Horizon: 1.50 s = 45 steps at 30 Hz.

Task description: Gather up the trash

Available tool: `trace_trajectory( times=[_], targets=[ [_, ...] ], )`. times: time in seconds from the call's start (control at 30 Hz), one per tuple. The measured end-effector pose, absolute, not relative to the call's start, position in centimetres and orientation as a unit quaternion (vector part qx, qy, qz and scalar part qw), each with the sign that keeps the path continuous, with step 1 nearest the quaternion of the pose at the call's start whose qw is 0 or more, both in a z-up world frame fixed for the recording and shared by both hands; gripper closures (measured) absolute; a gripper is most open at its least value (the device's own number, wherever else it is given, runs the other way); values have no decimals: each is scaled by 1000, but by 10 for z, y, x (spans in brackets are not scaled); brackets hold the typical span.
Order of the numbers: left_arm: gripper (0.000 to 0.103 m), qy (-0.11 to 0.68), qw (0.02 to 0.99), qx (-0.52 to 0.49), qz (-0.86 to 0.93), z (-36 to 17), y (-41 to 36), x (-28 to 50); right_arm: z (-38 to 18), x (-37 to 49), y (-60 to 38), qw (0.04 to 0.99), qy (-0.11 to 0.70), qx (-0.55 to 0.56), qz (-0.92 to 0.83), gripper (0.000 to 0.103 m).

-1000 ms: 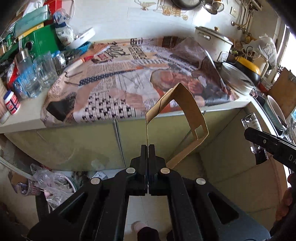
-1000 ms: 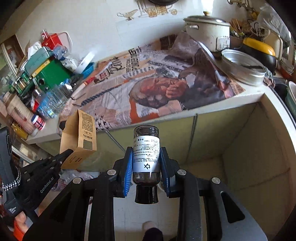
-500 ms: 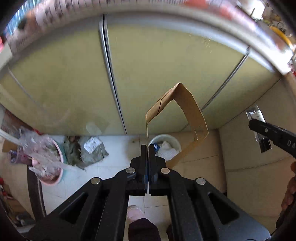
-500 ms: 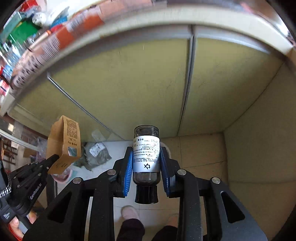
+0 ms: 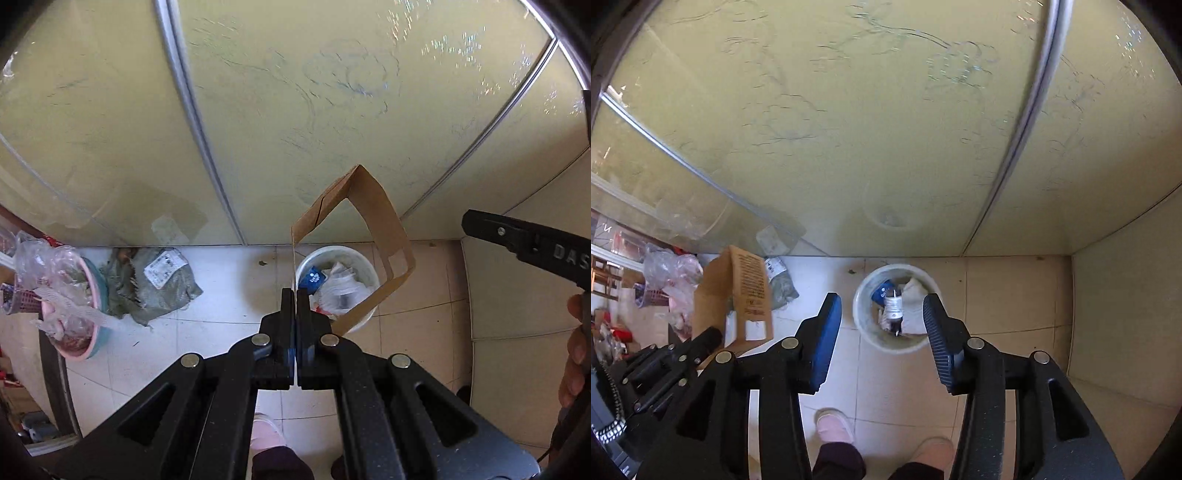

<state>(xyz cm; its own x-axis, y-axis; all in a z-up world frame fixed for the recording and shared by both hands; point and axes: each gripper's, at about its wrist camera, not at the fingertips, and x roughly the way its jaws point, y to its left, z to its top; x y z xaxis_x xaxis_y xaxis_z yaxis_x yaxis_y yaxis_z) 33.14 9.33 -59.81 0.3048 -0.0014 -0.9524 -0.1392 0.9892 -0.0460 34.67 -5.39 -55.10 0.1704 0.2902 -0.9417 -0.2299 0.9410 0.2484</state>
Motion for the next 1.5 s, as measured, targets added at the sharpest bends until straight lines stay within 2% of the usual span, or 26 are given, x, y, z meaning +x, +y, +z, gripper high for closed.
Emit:
trace_trajectory(
  times=[0.07, 0.13, 0.17, 0.2, 0.27, 0.5, 0.67, 0.9, 1.17, 1.33, 1.43, 1.5],
  targets=[
    [103, 593, 802, -64, 31, -607, 85, 339, -551, 345, -62, 765, 622, 32, 166, 60],
    [99, 597, 799, -68, 22, -613, 78, 346, -551, 346, -72, 764, 623, 38, 163, 60],
    [87, 601, 796, -68, 16, -618, 74, 350, -550, 345, -76, 765, 623, 39, 161, 60],
    [70, 604, 794, -70, 10, -621, 70, 353, -549, 348, -82, 765, 623, 39, 159, 60],
    [52, 611, 788, -68, 7, -627, 63, 358, -545, 351, -88, 767, 622, 42, 154, 60],
    [52, 614, 787, -60, -4, -603, 46, 361, -519, 353, -107, 777, 610, 56, 145, 60],
    [52, 593, 804, -46, 2, -534, 35, 355, -467, 349, -126, 790, 593, 59, 147, 60],
    [52, 517, 854, -54, 9, -367, 22, 324, -328, 330, -158, 828, 531, 52, 172, 60],
    [52, 384, 921, -66, 0, -161, 16, 249, -150, 267, -191, 892, 398, 45, 208, 60],
    [49, 308, 950, -46, -17, -72, 12, 190, -71, 207, -182, 924, 304, 46, 227, 60],
    [41, 270, 961, -42, -31, -32, 13, 152, -35, 169, -178, 934, 263, 49, 235, 60],
    [33, 251, 967, -35, -36, -15, 18, 125, -20, 147, -175, 938, 249, 54, 236, 55]
  ],
)
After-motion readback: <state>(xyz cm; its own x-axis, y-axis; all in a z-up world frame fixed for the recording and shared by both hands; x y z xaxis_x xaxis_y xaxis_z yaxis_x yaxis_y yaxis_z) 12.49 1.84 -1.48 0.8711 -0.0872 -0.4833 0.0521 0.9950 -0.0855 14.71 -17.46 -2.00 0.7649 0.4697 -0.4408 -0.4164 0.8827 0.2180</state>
